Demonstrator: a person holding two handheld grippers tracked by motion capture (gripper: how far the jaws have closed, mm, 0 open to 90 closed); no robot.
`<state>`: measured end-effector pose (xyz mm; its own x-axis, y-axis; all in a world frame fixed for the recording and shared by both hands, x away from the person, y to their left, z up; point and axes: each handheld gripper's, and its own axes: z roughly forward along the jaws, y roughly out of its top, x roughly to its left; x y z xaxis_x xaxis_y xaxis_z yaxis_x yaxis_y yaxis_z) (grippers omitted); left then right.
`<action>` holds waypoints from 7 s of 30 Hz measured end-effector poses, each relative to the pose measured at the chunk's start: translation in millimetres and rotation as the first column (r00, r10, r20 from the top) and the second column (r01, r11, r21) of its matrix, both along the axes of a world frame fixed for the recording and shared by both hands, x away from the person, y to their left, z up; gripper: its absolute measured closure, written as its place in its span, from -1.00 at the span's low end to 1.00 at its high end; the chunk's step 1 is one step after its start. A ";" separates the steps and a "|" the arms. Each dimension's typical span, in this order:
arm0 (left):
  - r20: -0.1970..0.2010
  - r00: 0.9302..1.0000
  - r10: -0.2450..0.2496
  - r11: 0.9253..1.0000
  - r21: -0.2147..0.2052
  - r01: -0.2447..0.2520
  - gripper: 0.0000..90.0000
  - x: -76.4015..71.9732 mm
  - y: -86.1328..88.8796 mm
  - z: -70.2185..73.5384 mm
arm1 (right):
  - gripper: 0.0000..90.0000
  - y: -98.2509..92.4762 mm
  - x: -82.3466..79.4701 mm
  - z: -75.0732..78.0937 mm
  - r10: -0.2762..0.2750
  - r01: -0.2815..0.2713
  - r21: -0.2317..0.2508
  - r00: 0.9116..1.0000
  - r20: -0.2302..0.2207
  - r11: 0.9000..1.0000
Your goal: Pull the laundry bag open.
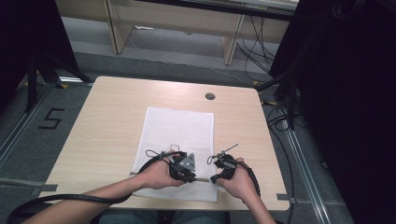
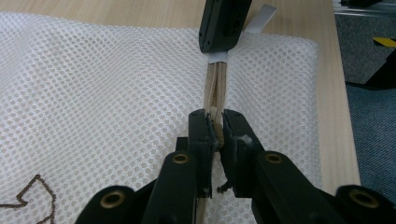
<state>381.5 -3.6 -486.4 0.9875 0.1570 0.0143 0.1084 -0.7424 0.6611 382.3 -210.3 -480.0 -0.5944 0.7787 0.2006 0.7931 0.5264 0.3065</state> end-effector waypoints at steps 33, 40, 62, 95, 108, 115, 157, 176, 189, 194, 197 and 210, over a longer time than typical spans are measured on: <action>0.004 1.000 0.017 1.000 -0.011 -0.016 0.82 -2.2 11.2 0.5 | 1.00 -0.8 0.5 -1.0 0.017 -0.017 0.002 1.000 0.017 1.000; -0.010 1.000 0.021 0.999 -0.026 -0.022 0.82 -3.2 14.6 0.4 | 1.00 -0.4 0.2 -0.3 0.006 -0.006 0.002 1.000 0.004 1.000; -0.034 0.999 0.039 0.997 -0.058 -0.041 0.82 -2.4 21.7 -0.2 | 1.00 -0.9 0.6 -0.9 0.020 -0.020 0.002 1.000 0.017 1.000; -0.044 0.998 0.055 0.996 -0.069 -0.058 0.82 -4.7 31.5 1.4 | 1.00 -1.3 1.3 -0.6 0.014 -0.014 0.003 1.000 0.006 1.000; -0.034 0.998 0.060 0.995 -0.078 -0.062 0.82 -4.5 38.0 1.1 | 1.00 -1.1 1.0 -0.6 0.015 -0.015 0.001 1.000 0.009 1.000; -0.035 0.997 0.062 0.995 -0.078 -0.065 0.82 -5.5 41.0 0.2 | 1.00 -1.1 1.1 -0.7 0.013 -0.013 0.000 1.000 0.006 1.000; -0.028 0.996 0.080 0.993 -0.081 -0.082 0.82 -10.4 59.4 2.1 | 1.00 -1.6 0.4 -0.4 0.008 -0.009 0.006 1.000 0.005 1.000; -0.025 0.996 0.090 0.993 -0.071 -0.091 0.82 -11.2 73.3 5.3 | 1.00 -1.9 1.1 -1.2 0.021 -0.021 -0.002 1.000 0.014 1.000; -0.027 0.995 0.097 0.992 -0.075 -0.099 0.82 -11.0 81.1 4.6 | 1.00 -2.2 1.0 -1.1 0.013 -0.013 0.010 1.000 0.010 1.000; -0.023 0.994 0.107 0.991 -0.073 -0.108 0.82 -11.1 85.8 5.5 | 1.00 -2.1 0.7 -0.8 0.015 -0.015 0.010 1.000 0.008 1.000; -0.021 0.994 0.103 0.992 -0.074 -0.104 0.82 -11.6 86.3 6.1 | 1.00 -1.9 0.8 -0.4 0.013 -0.013 0.005 1.000 0.001 1.000; -0.013 0.993 0.121 0.991 -0.060 -0.122 0.82 -11.0 96.4 3.7 | 1.00 -1.6 -0.2 -1.3 -0.005 0.005 0.013 1.000 0.008 1.000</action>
